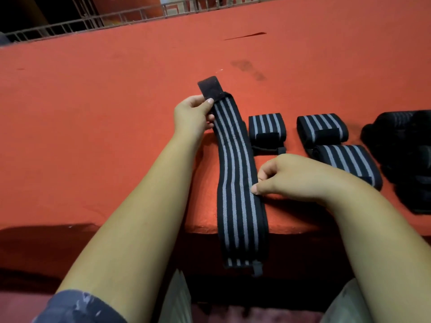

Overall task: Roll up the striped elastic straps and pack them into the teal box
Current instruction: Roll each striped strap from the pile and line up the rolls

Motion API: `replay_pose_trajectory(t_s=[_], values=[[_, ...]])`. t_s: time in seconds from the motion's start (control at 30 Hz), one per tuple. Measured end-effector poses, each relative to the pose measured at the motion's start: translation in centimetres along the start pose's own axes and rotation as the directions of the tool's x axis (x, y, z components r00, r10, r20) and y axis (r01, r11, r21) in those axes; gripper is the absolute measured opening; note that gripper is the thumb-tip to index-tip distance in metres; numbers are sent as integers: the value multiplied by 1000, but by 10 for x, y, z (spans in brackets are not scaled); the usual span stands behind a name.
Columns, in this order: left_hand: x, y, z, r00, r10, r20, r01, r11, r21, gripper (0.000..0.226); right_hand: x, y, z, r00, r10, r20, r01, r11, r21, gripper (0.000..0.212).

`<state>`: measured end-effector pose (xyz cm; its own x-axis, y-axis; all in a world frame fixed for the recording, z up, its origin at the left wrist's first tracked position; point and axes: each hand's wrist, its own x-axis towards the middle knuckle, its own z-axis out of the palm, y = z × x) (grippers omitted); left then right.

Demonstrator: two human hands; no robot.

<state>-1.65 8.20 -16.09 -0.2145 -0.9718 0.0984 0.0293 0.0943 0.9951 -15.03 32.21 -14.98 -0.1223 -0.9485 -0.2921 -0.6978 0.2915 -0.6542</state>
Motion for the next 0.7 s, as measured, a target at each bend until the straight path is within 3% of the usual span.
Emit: replay_pose_trajectory(t_s=[0.2,0.43,0.57,0.7], values=[[26,-42,10,1000,17,-2,-16,958,285,8,12,-2,8,978,40,-207,-39,999,5,55],[36,-55,20,995,91,36,-91,721,687,15,24,1,15,971,25,-237,-47,995,-88,44],[33,-54,21,989,132,71,-143,688,711,14,27,0,16,967,18,-254,-55,989,-138,43],[29,-49,18,995,77,57,-96,832,546,14,25,0,17,965,11,-260,-54,986,-160,42]])
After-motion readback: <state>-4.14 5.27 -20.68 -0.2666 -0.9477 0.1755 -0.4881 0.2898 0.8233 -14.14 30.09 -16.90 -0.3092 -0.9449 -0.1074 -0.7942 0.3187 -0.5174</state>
